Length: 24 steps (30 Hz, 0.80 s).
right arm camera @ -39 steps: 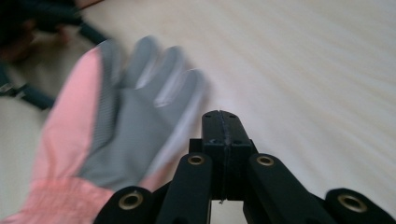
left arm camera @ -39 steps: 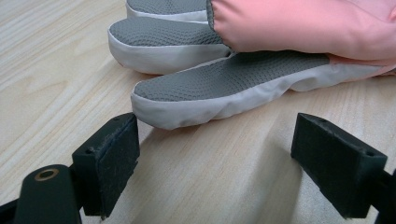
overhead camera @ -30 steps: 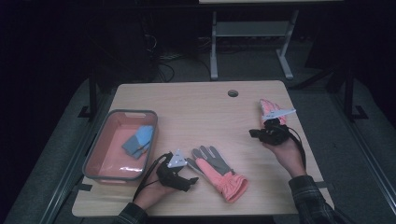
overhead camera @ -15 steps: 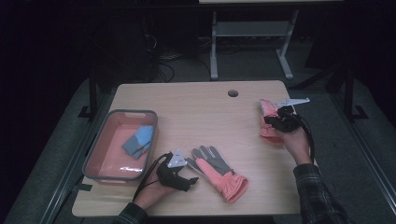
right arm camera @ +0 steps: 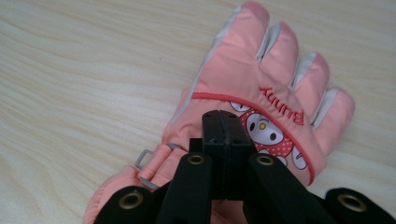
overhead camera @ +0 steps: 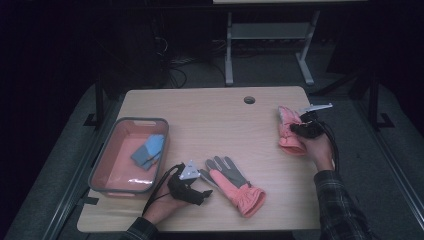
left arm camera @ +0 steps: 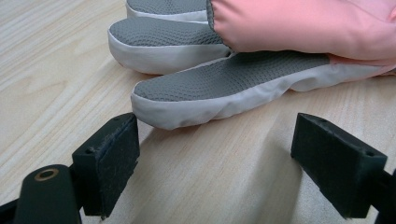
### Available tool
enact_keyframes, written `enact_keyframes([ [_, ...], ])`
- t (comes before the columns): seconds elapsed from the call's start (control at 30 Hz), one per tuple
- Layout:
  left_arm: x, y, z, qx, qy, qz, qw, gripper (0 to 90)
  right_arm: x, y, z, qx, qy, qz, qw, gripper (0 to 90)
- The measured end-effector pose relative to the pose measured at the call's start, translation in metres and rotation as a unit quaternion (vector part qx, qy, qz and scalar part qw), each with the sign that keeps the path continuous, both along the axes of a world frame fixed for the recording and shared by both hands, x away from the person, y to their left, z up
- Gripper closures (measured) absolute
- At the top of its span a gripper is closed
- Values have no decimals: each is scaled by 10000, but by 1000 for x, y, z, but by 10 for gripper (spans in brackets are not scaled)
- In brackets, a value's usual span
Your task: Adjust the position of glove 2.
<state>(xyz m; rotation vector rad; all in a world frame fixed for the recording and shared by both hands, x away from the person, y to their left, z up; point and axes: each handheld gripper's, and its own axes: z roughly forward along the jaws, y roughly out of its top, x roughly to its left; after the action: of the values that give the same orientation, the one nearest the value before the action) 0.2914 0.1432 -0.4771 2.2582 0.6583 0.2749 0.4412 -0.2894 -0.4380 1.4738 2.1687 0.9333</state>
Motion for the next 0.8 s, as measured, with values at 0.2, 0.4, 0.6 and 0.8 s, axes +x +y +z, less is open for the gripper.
enact_keyframes([
  [0.2, 0, 0, 0, -3, 2, 4, 10000, 146, -9, 2, -3, 85, -20, 170, 9998, 900],
  [0.4, 0, 0, 0, -3, -1, 2, 10000, 146, -24, 12, -5, 111, 47, 491, 9987, 900],
  [0.6, 0, 0, 0, -2, 0, 2, 10000, 146, -38, 24, -3, 1, 132, 857, 9962, 900],
  [0.8, 0, 0, 0, 3, -2, -1, 10000, 146, -54, 38, 0, -152, 178, 1288, 9914, 899],
])
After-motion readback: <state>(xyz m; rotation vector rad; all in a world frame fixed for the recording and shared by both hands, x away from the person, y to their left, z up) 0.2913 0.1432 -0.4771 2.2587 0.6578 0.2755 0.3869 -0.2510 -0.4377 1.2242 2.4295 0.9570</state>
